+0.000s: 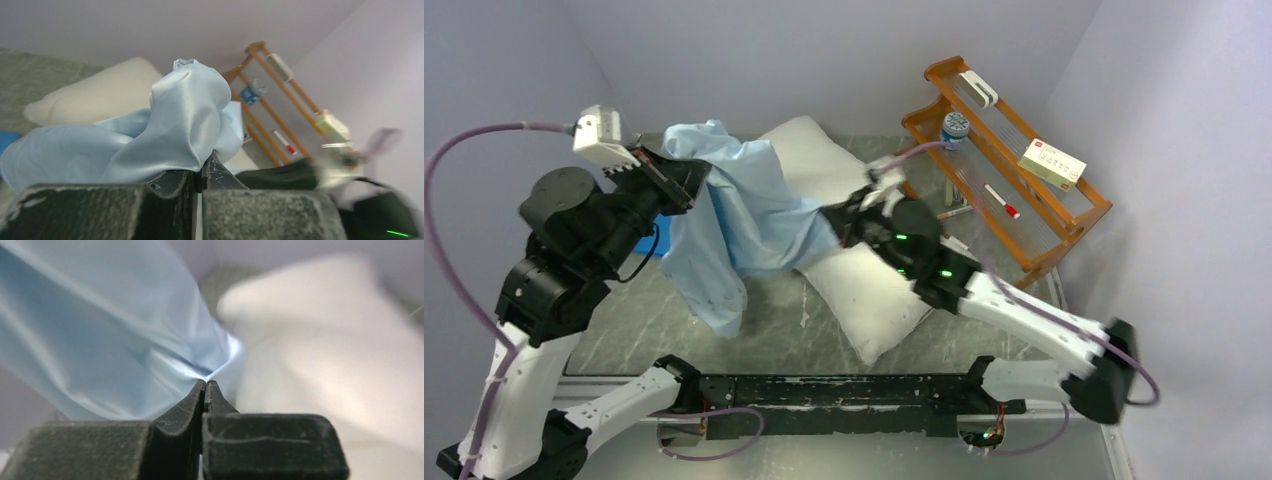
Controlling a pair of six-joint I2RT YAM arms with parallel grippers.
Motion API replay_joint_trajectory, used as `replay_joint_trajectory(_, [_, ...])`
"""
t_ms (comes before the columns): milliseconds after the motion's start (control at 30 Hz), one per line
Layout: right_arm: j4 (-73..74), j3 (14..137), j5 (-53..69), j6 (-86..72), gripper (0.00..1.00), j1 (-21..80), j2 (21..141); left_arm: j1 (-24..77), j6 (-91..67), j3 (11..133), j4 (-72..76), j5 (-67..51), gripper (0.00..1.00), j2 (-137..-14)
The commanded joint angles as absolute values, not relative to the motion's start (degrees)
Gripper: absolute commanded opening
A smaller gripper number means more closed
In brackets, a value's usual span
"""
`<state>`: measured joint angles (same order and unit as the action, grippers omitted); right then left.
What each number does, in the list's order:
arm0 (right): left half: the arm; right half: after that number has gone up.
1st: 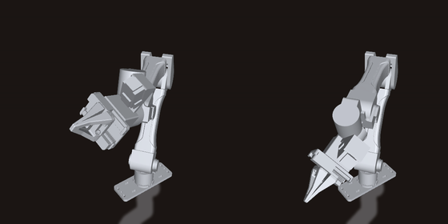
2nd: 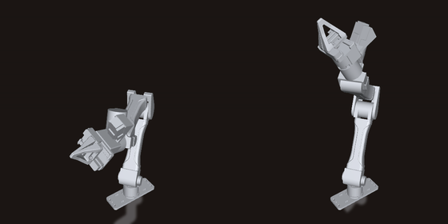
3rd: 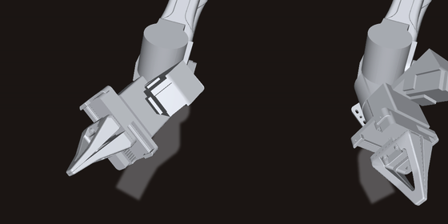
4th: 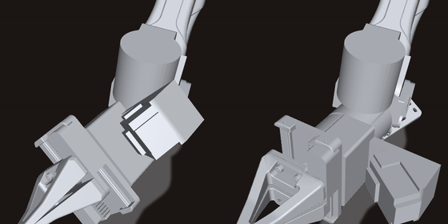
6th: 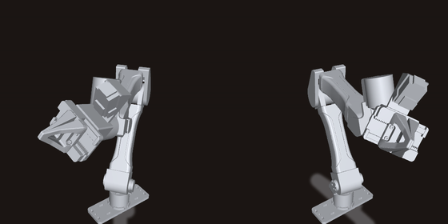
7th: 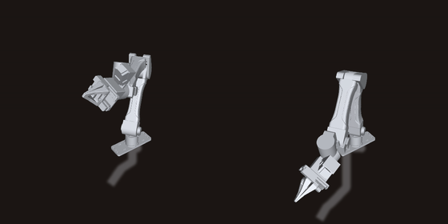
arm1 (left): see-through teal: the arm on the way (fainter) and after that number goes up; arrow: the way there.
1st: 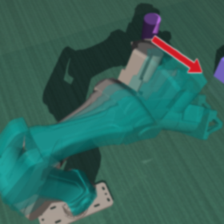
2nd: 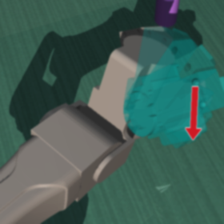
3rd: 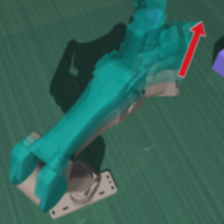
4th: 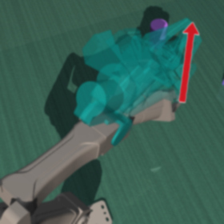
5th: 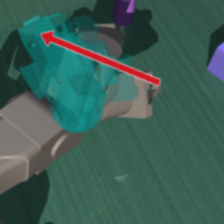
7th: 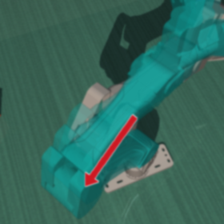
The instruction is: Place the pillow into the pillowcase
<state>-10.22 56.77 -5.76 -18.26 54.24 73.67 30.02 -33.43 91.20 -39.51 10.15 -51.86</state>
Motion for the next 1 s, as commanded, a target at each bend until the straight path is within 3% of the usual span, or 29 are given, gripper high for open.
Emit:
replay_joint_trajectory(0, [-1.4, 58.9, -21.9, -18.0, 0.0, 53.6, 58.9, 29.7, -30.0, 85.5, -38.9, 14.1, 0.05, -52.6])
replay_joint_trajectory(167, [3.4, 62.3, -25.5, -17.4, 0.0, 53.6, 58.0, 29.7, -29.2, 80.1, -34.7, 9.6, 0.17, -55.7])
replay_joint_trajectory(300, [5.0, 69.6, -30.7, -12.6, 0.0, 52.8, 61.6, 29.6, -25.4, 81.3, -35.4, 16.7, 0.22, -63.0])
replay_joint_trajectory(433, [8.8, 80.0, -30.5, -9.0, 0.0, 49.0, 68.0, 29.1, -21.0, 87.7, -39.7, 23.7, 0.5, -71.2])
replay_joint_trajectory(567, [11.0, 84.5, -25.0, -9.7, 0.0, 42.9, 73.6, 28.7, -21.3, 91.3, -43.7, 21.0, 0.62, -73.9])
replay_joint_trajectory(667, [12.1, 87.7, -20.8, -10.3, 0.0, 39.9, 77.3, 28.7, -18.2, 87.2, -41.4, 15.4, 0.75, -70.9])
replay_joint_trajectory(967, [12.4, 94.5, -20.8, -9.8, 0.0, 38.0, 82.4, 29.4, -13.4, 74.1, -41.8, -1.5, 0.82, -63.5])
